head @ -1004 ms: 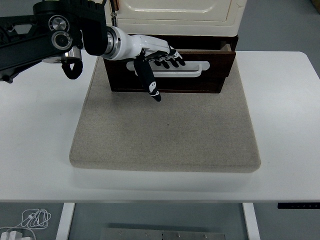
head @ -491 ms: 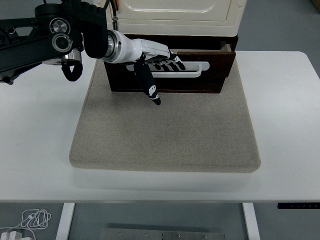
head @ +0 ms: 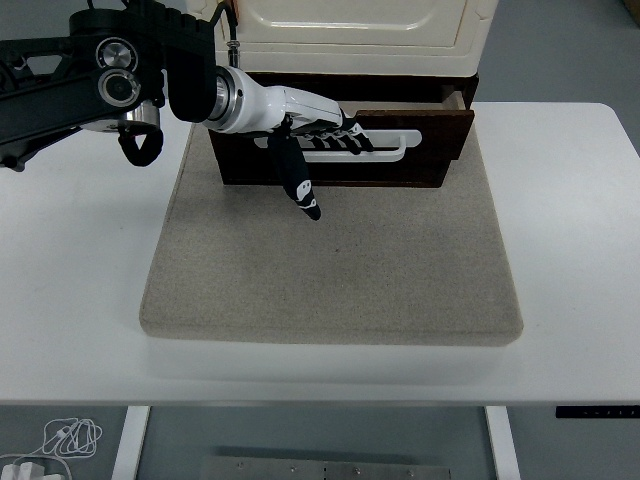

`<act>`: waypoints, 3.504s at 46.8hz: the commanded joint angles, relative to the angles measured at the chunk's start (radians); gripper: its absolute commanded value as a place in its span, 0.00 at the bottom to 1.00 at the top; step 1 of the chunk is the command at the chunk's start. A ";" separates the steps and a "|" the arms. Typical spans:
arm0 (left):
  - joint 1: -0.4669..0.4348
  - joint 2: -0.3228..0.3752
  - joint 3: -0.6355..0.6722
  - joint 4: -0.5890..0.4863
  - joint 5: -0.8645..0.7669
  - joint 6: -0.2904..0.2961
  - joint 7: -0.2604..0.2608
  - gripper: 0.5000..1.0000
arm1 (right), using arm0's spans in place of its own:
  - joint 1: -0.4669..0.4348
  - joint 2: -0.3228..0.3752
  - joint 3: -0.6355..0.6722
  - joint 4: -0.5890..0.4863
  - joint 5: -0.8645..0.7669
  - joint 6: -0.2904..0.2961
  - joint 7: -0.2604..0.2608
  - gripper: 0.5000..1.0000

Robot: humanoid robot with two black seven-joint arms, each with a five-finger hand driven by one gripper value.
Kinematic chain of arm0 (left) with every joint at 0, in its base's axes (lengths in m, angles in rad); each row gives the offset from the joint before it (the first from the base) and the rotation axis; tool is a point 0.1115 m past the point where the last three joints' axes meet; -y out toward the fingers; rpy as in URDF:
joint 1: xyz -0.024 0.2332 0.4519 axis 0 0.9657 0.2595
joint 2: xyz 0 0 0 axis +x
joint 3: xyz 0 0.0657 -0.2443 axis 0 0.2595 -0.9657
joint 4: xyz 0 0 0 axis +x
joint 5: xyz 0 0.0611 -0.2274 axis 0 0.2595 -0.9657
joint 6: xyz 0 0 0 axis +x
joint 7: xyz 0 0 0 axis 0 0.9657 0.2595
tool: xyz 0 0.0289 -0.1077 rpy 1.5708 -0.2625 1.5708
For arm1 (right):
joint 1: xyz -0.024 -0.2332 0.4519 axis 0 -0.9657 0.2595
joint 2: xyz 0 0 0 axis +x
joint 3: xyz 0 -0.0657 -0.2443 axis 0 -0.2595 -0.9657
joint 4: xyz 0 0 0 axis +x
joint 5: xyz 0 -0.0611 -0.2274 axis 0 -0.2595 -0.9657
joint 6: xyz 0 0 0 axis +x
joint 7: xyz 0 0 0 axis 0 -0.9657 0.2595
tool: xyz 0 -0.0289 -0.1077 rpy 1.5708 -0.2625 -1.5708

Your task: Open the drawer under the combination cabinet

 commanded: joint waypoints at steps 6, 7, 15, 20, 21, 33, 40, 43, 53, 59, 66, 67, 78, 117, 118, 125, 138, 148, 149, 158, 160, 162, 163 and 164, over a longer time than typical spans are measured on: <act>-0.005 0.008 -0.002 0.001 -0.011 -0.006 0.000 1.00 | 0.000 0.000 0.000 0.000 0.000 -0.001 0.000 0.85; -0.007 0.008 -0.002 -0.001 -0.013 -0.008 0.000 1.00 | 0.000 0.000 0.000 0.000 0.000 -0.001 0.000 0.85; -0.011 0.014 -0.002 -0.004 -0.016 -0.021 0.000 1.00 | 0.000 0.000 0.001 0.000 0.000 0.001 0.000 0.85; -0.016 0.020 -0.002 -0.006 -0.030 -0.031 0.000 1.00 | 0.000 0.000 0.000 0.000 0.000 0.001 0.000 0.85; -0.017 0.023 -0.002 -0.007 -0.030 -0.032 0.000 1.00 | 0.000 0.000 0.000 0.000 0.000 0.001 0.000 0.85; -0.025 0.040 -0.003 -0.019 -0.038 -0.057 0.000 1.00 | 0.000 0.000 0.000 0.000 0.000 0.001 0.000 0.85; -0.025 0.049 -0.003 -0.026 -0.056 -0.066 0.000 1.00 | 0.000 0.000 0.000 0.000 0.000 -0.001 0.000 0.85; -0.025 0.051 -0.003 -0.026 -0.056 -0.066 0.000 1.00 | 0.000 0.000 0.000 0.000 0.000 -0.001 0.000 0.85; -0.025 0.051 -0.003 -0.026 -0.056 -0.066 0.000 1.00 | 0.000 0.000 0.000 0.000 0.000 -0.001 0.000 0.85; -0.025 0.051 -0.005 -0.026 -0.057 -0.066 0.000 1.00 | 0.000 0.000 0.000 0.000 0.000 -0.001 0.000 0.85; -0.025 0.051 -0.003 -0.026 -0.071 -0.067 0.002 1.00 | 0.000 0.000 0.000 0.000 0.000 -0.001 0.000 0.85; -0.025 0.051 -0.003 -0.026 -0.071 -0.067 0.000 1.00 | 0.000 0.000 0.000 0.000 0.000 0.001 0.000 0.85; -0.025 0.051 -0.006 -0.026 -0.107 -0.074 0.002 1.00 | 0.000 0.000 0.000 0.000 0.000 -0.001 0.000 0.85; -0.024 0.045 -0.008 -0.018 -0.104 -0.031 -0.003 1.00 | 0.000 0.000 0.000 0.000 0.000 -0.001 0.000 0.85; -0.024 0.045 -0.006 -0.016 -0.104 -0.031 -0.003 1.00 | 0.000 0.000 0.000 0.000 0.000 -0.001 0.000 0.85; -0.019 0.043 -0.003 -0.009 -0.102 -0.023 -0.001 1.00 | 0.000 0.000 0.000 0.000 0.000 0.001 0.000 0.85; -0.014 0.042 -0.003 -0.013 -0.110 -0.037 0.000 1.00 | 0.000 0.000 0.000 0.000 0.000 -0.001 0.000 0.85; -0.017 0.043 -0.003 -0.018 -0.122 -0.064 0.000 1.00 | 0.000 0.000 0.000 0.000 0.000 0.001 0.000 0.85; -0.017 0.043 -0.003 -0.018 -0.123 -0.066 0.000 1.00 | 0.000 0.000 0.000 0.000 0.000 -0.001 0.000 0.85; -0.024 0.045 -0.003 -0.018 -0.159 -0.072 0.002 1.00 | 0.000 0.000 0.000 0.002 0.000 -0.001 0.000 0.85; -0.024 0.045 -0.003 -0.018 -0.160 -0.077 0.002 1.00 | 0.000 0.000 0.000 0.000 0.000 -0.001 0.000 0.85; -0.024 0.045 -0.003 -0.018 -0.160 -0.081 0.002 1.00 | 0.000 0.000 0.000 0.000 0.000 0.001 0.000 0.85; -0.024 0.045 -0.003 -0.018 -0.160 -0.083 0.000 1.00 | 0.000 0.000 0.000 0.000 0.000 0.001 0.000 0.85; -0.024 0.045 -0.003 -0.019 -0.162 -0.084 0.000 1.00 | 0.000 0.000 0.000 0.000 0.000 -0.001 0.000 0.85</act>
